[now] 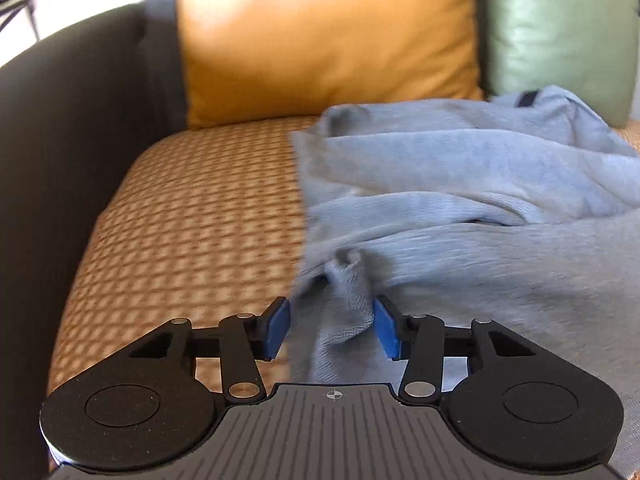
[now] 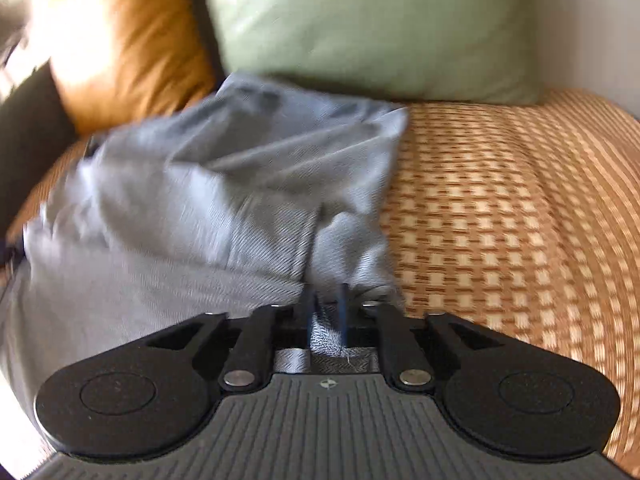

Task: Fold clothes
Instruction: 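Lift the garment edge with both grippers, fold it over, release, then move both open grippers back over the folded garment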

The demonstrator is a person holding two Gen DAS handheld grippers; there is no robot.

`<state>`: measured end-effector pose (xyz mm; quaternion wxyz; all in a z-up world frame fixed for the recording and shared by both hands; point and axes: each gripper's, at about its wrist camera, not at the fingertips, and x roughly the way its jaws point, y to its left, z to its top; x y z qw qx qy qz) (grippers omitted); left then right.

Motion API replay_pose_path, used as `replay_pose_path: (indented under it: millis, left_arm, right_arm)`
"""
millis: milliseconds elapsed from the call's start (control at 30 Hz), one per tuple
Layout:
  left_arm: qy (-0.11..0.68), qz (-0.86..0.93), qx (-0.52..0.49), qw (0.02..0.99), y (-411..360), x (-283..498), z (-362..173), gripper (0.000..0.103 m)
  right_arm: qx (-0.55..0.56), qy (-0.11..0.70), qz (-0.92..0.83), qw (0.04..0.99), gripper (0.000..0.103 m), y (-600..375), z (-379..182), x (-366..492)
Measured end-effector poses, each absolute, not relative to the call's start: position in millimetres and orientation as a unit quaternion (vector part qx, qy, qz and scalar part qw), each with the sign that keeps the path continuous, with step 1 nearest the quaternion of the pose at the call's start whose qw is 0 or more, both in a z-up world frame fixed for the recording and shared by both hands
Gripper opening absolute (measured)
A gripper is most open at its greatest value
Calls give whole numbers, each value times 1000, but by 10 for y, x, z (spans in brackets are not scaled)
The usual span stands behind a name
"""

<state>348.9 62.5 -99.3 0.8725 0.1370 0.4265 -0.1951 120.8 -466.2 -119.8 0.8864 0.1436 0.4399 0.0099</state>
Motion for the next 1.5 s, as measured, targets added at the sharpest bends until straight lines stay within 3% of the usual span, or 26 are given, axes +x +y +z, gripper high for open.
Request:
replay_pose_path:
  millis: [100,200,300,567,667,933,1000,1067,1100,1133,1167,1200,1267,1333,1400,1433,1500]
  left_arm:
    - [434,-176,85,879,1032,3388,-826,60]
    - [443,-188,66,874,1358,3032,-730,61]
    - [458,-209,50,863,1598,2589,-742,72]
    - [478,-202,-60,853,1836,2098,-987,78]
    - [474,-202,-122,848,1815,2148,-1025,78]
    - [467,-219,-164,841,1607,2138,-1073,77]
    - [465,-221,-190,836,1600,2082,-1092,69]
    - [470,-224,-207,828,1596,2053,-1136,49]
    - [470,-219,-211,829,1590,2035,-1158,42]
    - [473,-214,-216,827,1597,2032,-1184,28]
    - [473,-204,-227,827,1607,2032,-1211,14]
    - [472,-196,-242,825,1638,2025,-1227,13]
    - [469,-190,-274,818,1712,1999,-1242,6]
    - [470,-183,-282,816,1738,1983,-1249,7]
    - [470,-180,-297,811,1775,1961,-1267,30]
    - [470,-180,-308,807,1799,1947,-1281,32]
    - [457,-172,-343,802,1884,1920,-1293,48]
  right_arm:
    - [186,409,-22,893,46,-4841,-1064,955]
    - [220,386,-17,896,49,-4920,-960,551]
    - [248,389,-9,887,59,-4874,-1013,100]
    - [317,389,-24,865,60,-4677,-1377,-830]
    - [369,375,-24,850,61,-4669,-1420,-898]
    - [466,337,-19,818,58,-4633,-1577,-838]
    - [486,326,-23,811,57,-4635,-1621,-816]
    - [506,313,-28,803,55,-4629,-1669,-804]
    - [511,309,-34,802,48,-4620,-1689,-803]
    - [514,306,-41,801,43,-4611,-1708,-802]
    - [515,309,-48,798,25,-4600,-1732,-793]
    - [515,314,-55,796,10,-4588,-1757,-782]
    - [524,312,-63,790,8,-4584,-1805,-788]
    - [523,310,-71,791,7,-4578,-1788,-805]
    - [508,316,-73,798,8,-4557,-1753,-798]
    - [503,318,-73,800,10,-4546,-1744,-790]
    - [500,320,-74,801,13,-4529,-1739,-788]
